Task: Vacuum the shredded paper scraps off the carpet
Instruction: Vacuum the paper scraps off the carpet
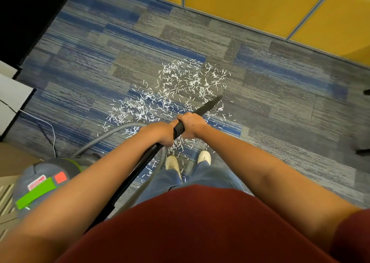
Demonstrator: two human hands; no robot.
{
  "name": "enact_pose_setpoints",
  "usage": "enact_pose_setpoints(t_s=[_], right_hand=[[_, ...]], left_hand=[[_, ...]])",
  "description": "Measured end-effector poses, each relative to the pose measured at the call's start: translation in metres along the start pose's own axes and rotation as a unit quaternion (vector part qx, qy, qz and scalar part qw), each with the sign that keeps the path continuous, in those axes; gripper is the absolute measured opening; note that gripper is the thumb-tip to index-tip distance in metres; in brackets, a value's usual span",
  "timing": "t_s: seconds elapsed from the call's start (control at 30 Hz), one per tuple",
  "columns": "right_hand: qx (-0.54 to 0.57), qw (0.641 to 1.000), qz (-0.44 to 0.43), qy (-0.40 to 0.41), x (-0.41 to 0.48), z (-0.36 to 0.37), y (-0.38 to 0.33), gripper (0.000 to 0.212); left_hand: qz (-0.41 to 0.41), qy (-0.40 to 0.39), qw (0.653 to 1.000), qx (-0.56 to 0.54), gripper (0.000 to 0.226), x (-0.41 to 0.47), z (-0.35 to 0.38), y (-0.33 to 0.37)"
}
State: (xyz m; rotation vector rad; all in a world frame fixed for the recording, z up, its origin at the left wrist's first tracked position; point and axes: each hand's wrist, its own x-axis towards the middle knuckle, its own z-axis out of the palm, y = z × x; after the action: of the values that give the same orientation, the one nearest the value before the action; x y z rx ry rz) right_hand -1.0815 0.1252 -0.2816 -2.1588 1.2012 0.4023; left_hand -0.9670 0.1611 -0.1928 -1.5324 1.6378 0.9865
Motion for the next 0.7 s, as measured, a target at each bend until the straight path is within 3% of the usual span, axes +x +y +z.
enact_pose_setpoints(t_s=[0.27, 0.4, 0.7], right_hand=[[0.002, 1.0, 0.013, 0.019, -0.009, 0.002, 0.006, 0.022], [-0.008, 0.999, 0.028, 0.015, -0.015, 0.002, 0.014, 0.024], [0.012, 0.998, 0.054, 0.01, -0.028, 0.007, 0.024, 0.021]], left_hand=[[0.012, 0.021, 0.999, 0.032, 0.061, 0.001, 0.003, 0.012], [0.033, 0.007, 0.999, 0.034, 0.073, 0.001, 0.002, 0.018], [0.043, -0.005, 0.999, 0.031, 0.074, 0.001, 0.001, 0.03]])
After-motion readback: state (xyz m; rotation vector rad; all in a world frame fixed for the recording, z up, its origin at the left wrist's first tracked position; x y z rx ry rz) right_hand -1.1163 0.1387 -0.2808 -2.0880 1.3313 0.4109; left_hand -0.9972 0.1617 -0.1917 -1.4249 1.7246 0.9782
